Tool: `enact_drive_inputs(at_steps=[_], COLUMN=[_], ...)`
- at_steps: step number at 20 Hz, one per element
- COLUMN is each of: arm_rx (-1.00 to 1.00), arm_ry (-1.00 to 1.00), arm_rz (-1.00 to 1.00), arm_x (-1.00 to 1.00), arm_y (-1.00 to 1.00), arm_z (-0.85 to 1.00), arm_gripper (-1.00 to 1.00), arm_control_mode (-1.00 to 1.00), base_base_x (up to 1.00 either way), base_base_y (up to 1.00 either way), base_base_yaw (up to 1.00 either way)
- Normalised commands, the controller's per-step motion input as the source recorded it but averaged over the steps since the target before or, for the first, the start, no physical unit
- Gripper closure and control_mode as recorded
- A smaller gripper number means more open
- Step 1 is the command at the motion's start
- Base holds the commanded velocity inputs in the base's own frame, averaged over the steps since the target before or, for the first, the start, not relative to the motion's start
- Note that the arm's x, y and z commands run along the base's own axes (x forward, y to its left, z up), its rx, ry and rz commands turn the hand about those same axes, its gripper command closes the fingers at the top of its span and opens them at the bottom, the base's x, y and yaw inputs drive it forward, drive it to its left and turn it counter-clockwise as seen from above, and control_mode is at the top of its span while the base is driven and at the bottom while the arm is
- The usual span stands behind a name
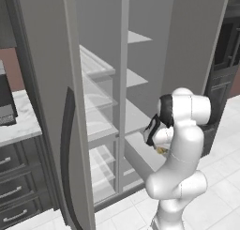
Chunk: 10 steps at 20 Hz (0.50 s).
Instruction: Take the eggplant and mushroom from the fridge shelf and place them in the freezer drawer to begin freezing them.
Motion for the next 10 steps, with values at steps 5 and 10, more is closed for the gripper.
enact_drive_inputs(at_steps=[5,10], arm_rx=[0.00,0.01], arm_ry=[0.00,0.00], arm_rz=[0.00,0.00], arm_x=[0.24,0.14], arm_y=[-0.22,-0.20], arm_z=[-0.32,-0.40], arm_gripper=[1.00,1.00], arm_control_mode=[-1.00,-1.00], base_base_x=[0.00,0.00], base_base_y=[0.00,0.00], base_base_yaw=[0.00,0.00])
